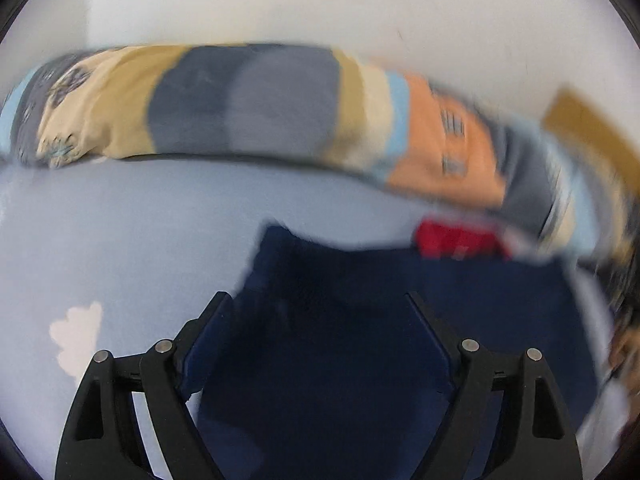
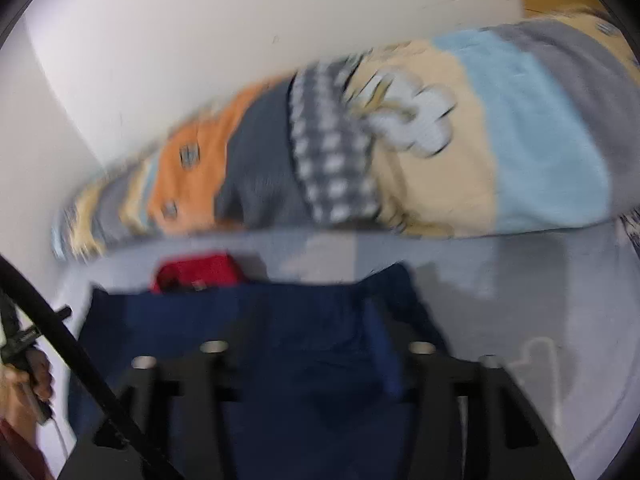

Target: Fold large clothes

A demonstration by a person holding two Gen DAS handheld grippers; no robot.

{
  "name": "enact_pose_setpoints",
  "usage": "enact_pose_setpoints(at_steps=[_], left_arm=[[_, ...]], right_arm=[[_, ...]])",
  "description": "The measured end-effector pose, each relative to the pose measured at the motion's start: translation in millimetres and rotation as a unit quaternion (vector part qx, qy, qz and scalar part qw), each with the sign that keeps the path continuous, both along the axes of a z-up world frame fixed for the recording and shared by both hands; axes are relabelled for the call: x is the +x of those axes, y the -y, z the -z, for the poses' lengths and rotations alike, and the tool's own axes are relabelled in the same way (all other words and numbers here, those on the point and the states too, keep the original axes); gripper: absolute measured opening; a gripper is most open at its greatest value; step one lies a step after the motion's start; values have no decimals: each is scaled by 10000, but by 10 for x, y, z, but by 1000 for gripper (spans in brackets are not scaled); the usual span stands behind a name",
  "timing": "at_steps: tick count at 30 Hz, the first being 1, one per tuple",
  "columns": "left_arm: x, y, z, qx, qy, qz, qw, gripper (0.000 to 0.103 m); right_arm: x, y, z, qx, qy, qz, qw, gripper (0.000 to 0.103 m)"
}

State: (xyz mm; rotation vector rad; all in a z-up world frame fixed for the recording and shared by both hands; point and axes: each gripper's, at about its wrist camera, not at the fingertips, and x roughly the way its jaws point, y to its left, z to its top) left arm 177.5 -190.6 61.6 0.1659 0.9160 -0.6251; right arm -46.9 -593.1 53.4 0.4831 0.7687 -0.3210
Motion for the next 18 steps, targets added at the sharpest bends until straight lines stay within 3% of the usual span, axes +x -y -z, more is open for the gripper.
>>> enact_pose_setpoints(at_steps=[2, 3, 4, 7, 10, 11, 12, 15, 18], left_arm=[[72, 119, 305, 574, -220, -189, 9979, 84], [134, 169, 502, 1037, -399, -369, 9931, 84], [168, 181, 635, 1192, -609, -388, 9902, 84], [109, 46, 509, 899, -670, -349, 9931, 84], [-66, -392, 184, -21, -1096, -65, 9940, 84], [-137, -574, 110, -195, -1212, -58, 9924, 84], [-216, -788, 61, -390, -1368, -58, 9898, 85], [-507, -1386, 104, -803, -2022, -91, 9760, 86], [-667, -1885, 323, -1025, -2558, -476, 9601, 86]], right_arm=[[202, 4, 294, -92, -581, 25, 9983, 36], [261, 32, 444, -134, -890, 55, 9959, 30], [297, 89, 596, 104, -1094, 45, 9939, 31], [171, 178, 503, 536, -839, 286, 9946, 34], [-225, 102, 178, 1012, -80, 4, 9948, 60], [-436, 61, 73, 1063, 95, -40, 9943, 77], [-716, 29, -13, 1142, 256, -13, 9931, 84], [-1490, -45, -107, 1374, 576, -82, 9888, 84], [-2153, -49, 77, 1789, 586, 219, 9819, 84]])
